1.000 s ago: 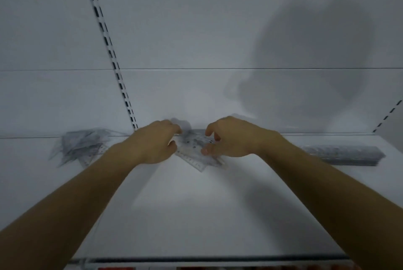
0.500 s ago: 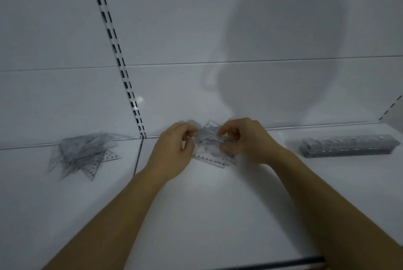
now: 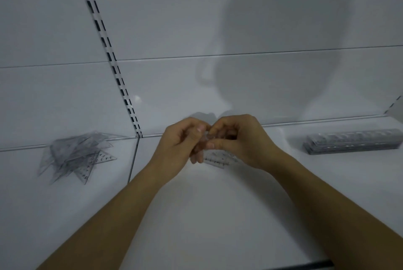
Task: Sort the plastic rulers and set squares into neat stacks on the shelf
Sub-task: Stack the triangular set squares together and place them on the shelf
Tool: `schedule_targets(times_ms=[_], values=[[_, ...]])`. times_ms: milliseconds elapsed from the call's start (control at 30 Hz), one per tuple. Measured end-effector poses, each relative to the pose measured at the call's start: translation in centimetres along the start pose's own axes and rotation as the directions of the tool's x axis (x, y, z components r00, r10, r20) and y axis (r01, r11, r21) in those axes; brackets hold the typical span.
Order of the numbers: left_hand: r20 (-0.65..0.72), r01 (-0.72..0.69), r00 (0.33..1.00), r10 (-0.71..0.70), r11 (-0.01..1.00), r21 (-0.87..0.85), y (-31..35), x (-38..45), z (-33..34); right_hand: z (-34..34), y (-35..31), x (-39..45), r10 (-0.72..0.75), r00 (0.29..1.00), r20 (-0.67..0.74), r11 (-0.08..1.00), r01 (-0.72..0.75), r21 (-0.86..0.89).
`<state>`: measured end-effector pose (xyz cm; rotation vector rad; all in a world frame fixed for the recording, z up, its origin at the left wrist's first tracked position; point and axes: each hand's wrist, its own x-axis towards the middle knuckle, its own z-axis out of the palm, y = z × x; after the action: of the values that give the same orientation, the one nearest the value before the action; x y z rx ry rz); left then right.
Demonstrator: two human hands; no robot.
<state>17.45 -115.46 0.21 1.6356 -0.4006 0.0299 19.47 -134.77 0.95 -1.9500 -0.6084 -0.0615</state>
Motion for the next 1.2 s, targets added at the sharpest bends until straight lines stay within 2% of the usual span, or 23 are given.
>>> schedule_targets(times_ms=[133,200,300,433,500,600,633,700,800,967,1100,1200], values=[[-0.042,0.109,0.992,-0.116,0.983,-0.148,0.0,0.0,-0.1,0.0,-0.2,-0.1,-0.029,0.999,-0.046,0.999,0.028,-0.024],[0.01,0.163,0.986,-0.167,0.946,-0.281,0.1,0.2,-0.7,-0.4,-0.3,0.1,-0.045,0.998,-0.051,0.998,0.047,0.04],[0.117,0.102,0.991,-0.059,0.91,-0.403,0.4,0.2,-1.3,-0.4,-0.9,0.1,0.013,0.997,-0.082,0.97,0.008,0.242],[0.048,-0.026,0.998,0.043,0.952,-0.306,0.5,-0.2,-0.6,0.7,-1.3,-0.1,0.054,0.997,-0.055,0.97,-0.039,0.24],[-0.058,-0.018,0.998,0.0,0.954,-0.3,0.7,-0.3,-0.1,1.0,-1.0,0.0,0.056,0.996,-0.072,0.992,-0.047,0.118],[-0.184,0.002,0.98,-0.077,0.926,-0.376,1.0,0.0,-0.5,0.7,-0.1,0.2,-0.025,0.991,-0.131,0.958,-0.014,-0.287],[-0.179,-0.006,0.981,-0.074,0.911,-0.411,1.0,0.1,-0.8,0.6,0.2,0.2,-0.034,0.995,-0.097,0.905,-0.01,-0.424],[-0.153,-0.015,0.986,-0.064,0.885,-0.465,0.8,0.3,-1.3,0.3,0.7,0.0,0.068,0.997,0.02,0.791,-0.042,-0.611],[-0.126,0.051,0.984,-0.124,0.882,-0.469,1.0,0.2,-1.3,0.5,0.8,-0.1,0.156,0.985,0.07,0.713,-0.064,-0.699],[0.022,0.255,0.959,-0.283,0.823,-0.507,1.6,-0.2,-1.7,0.1,0.9,0.4,0.133,0.991,-0.016,0.793,-0.116,-0.598],[0.078,0.245,0.965,-0.248,0.764,-0.597,1.8,-0.2,-2.1,-0.5,1.4,0.5,0.058,0.992,-0.109,0.881,-0.102,-0.463],[0.072,0.236,0.968,-0.24,0.779,-0.58,1.6,-0.1,-2.1,-1.1,1.1,0.7,0.091,0.979,-0.183,0.951,-0.14,-0.275]])
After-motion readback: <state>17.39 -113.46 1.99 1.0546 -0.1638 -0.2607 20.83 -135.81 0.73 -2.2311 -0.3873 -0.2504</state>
